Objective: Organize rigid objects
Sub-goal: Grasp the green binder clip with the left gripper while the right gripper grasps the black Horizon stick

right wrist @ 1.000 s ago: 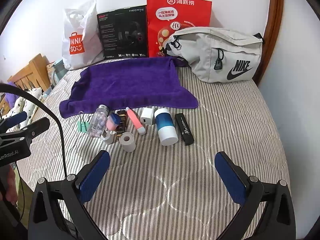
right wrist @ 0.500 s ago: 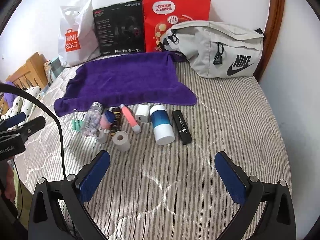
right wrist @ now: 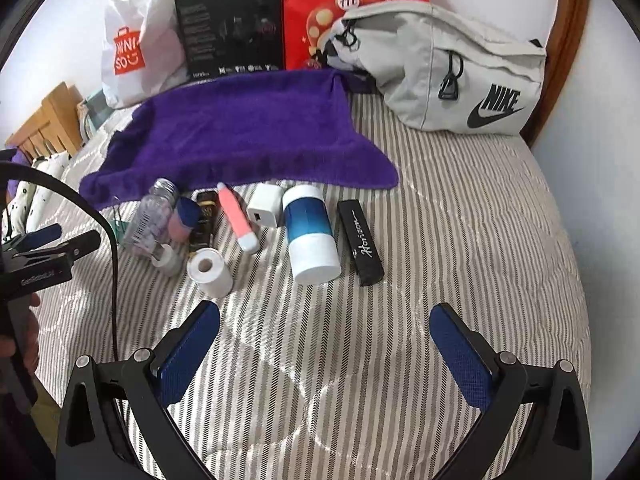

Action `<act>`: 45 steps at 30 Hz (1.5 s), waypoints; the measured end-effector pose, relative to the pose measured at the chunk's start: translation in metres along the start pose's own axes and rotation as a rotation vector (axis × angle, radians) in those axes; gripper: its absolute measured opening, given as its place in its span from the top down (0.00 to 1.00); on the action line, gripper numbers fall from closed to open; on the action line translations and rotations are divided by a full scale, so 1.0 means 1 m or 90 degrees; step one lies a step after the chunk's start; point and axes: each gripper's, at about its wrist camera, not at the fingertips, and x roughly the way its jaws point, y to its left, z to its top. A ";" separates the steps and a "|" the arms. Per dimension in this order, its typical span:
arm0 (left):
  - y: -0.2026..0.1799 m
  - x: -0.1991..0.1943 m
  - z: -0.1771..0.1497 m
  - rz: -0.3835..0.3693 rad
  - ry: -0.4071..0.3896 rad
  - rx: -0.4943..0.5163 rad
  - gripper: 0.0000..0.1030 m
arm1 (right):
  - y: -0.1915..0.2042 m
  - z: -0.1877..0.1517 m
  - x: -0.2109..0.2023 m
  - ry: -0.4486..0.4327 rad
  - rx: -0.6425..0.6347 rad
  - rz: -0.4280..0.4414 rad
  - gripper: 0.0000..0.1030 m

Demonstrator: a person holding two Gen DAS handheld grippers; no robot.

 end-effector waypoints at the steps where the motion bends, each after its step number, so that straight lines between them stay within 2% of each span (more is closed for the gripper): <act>1: -0.001 0.006 0.001 -0.011 0.002 0.002 0.04 | -0.001 0.001 0.002 0.004 -0.004 -0.005 0.00; 8: -0.013 0.027 0.008 -0.044 0.011 0.015 0.04 | -0.003 0.007 0.015 0.019 -0.011 -0.019 0.00; 16: -0.018 0.045 0.009 -0.036 0.024 -0.001 0.05 | -0.016 0.012 0.029 0.031 -0.003 -0.030 0.00; 17: -0.021 0.044 0.008 -0.023 0.015 0.011 0.13 | -0.018 0.012 0.030 0.033 0.001 -0.029 0.00; 19: -0.023 0.042 0.006 -0.001 0.000 0.029 0.22 | -0.022 0.011 0.033 0.036 0.008 -0.030 0.00; 21: -0.022 0.041 0.006 -0.005 -0.006 0.039 0.27 | -0.026 0.010 0.036 0.038 0.013 -0.030 0.00; 23: -0.020 0.039 0.007 -0.006 -0.009 0.040 0.37 | -0.029 0.009 0.038 0.038 0.017 -0.030 0.00; 25: -0.021 0.038 0.006 -0.006 -0.013 0.046 0.41 | -0.034 0.009 0.040 0.039 0.024 -0.027 0.00; 29: -0.028 0.033 0.008 -0.015 -0.020 0.067 0.61 | -0.046 0.014 0.046 0.035 0.036 -0.030 0.00; 36: -0.027 0.030 0.010 -0.011 -0.022 0.070 0.61 | -0.065 0.036 0.061 0.017 0.023 -0.045 0.00; 39: -0.029 0.031 0.011 -0.009 -0.021 0.071 0.61 | -0.066 0.042 0.075 0.027 0.002 -0.020 0.06; 41: -0.028 0.031 0.011 -0.011 -0.020 0.070 0.61 | -0.061 0.042 0.084 0.031 -0.025 -0.008 0.15; 44: -0.028 0.031 0.011 -0.008 -0.016 0.073 0.61 | -0.055 0.039 0.097 0.036 -0.066 0.000 0.23; 45: -0.028 0.031 0.011 -0.008 -0.014 0.072 0.61 | -0.054 0.037 0.096 0.019 -0.067 0.010 0.23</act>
